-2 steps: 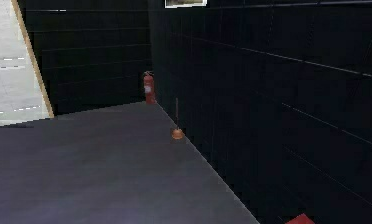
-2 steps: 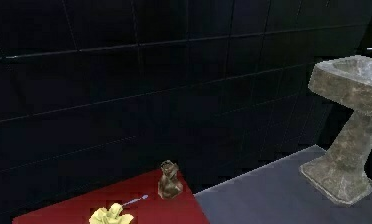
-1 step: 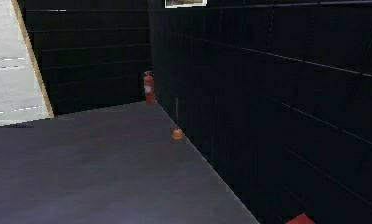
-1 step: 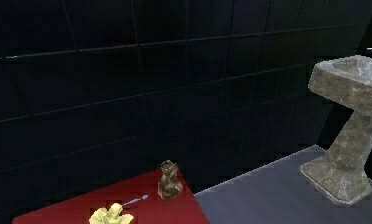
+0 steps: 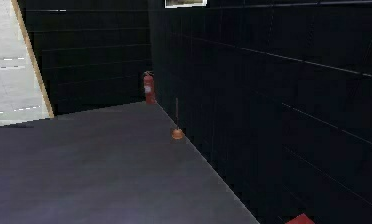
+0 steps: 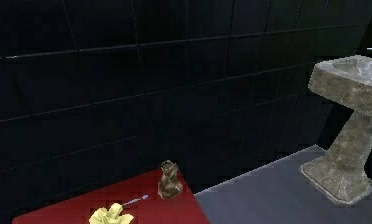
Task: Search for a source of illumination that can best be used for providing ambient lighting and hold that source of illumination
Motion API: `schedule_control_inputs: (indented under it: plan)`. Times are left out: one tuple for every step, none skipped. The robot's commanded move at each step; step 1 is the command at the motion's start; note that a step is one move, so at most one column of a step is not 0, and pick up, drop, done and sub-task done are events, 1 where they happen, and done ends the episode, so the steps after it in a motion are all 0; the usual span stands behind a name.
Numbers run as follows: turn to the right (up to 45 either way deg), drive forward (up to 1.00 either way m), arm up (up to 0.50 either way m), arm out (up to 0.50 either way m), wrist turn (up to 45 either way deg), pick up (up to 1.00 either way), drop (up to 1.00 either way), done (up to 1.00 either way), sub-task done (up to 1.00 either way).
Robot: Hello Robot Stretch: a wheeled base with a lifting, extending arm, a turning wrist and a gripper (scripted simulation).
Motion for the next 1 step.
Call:
schedule_control_inputs:
  plan:
    - [0.0,0.00,0.00,0.42,0.0,0.00,0.00,0.00,0.00]
